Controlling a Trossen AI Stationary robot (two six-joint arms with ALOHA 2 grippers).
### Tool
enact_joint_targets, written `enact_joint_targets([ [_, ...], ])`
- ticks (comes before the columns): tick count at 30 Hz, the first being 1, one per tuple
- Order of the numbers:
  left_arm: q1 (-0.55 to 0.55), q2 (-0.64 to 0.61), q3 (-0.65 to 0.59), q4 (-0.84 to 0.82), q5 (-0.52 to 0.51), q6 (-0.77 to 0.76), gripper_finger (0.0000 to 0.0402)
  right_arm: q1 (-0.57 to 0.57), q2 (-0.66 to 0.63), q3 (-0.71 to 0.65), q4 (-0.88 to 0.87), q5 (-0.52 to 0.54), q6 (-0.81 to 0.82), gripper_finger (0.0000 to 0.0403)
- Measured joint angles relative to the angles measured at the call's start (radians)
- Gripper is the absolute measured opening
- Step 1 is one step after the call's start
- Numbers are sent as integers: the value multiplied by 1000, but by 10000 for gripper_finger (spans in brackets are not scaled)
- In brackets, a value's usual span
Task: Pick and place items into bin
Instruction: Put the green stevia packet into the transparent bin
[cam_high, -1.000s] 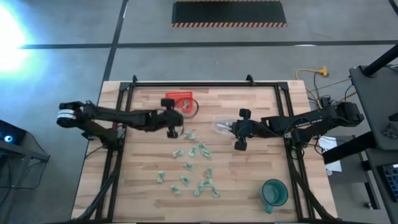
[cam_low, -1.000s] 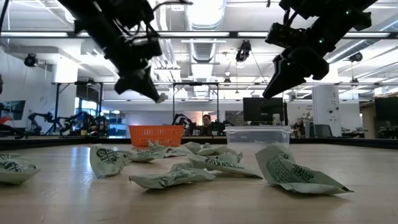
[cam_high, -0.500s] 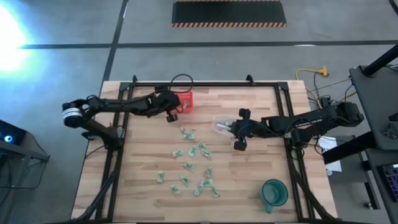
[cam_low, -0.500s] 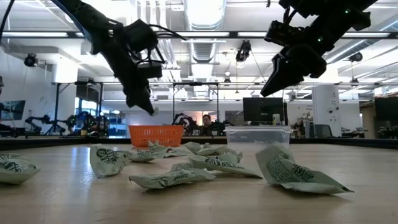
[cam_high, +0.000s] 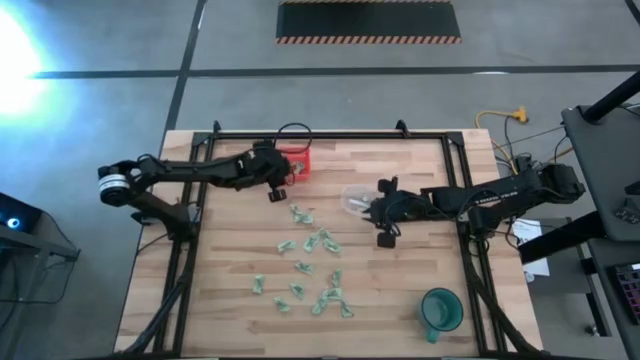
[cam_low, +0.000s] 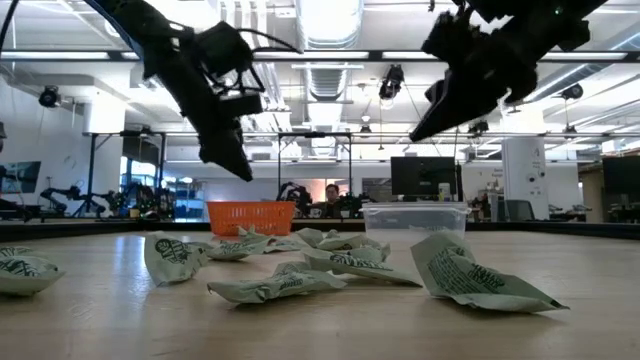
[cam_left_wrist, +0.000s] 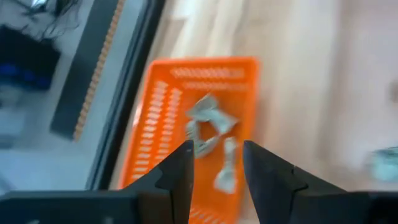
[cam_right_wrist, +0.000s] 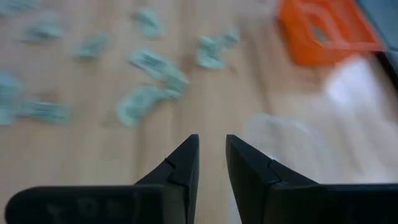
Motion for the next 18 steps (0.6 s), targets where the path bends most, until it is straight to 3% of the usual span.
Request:
enact_joint_targets([
  [7, -138, -57, -11, -61, 21, -63, 121, 2, 49, -35, 164, -213, -58, 83],
  [18, -321, -85, -35, -80, 18, -168, 121, 38, 315, -29, 427, -242, -68, 96],
])
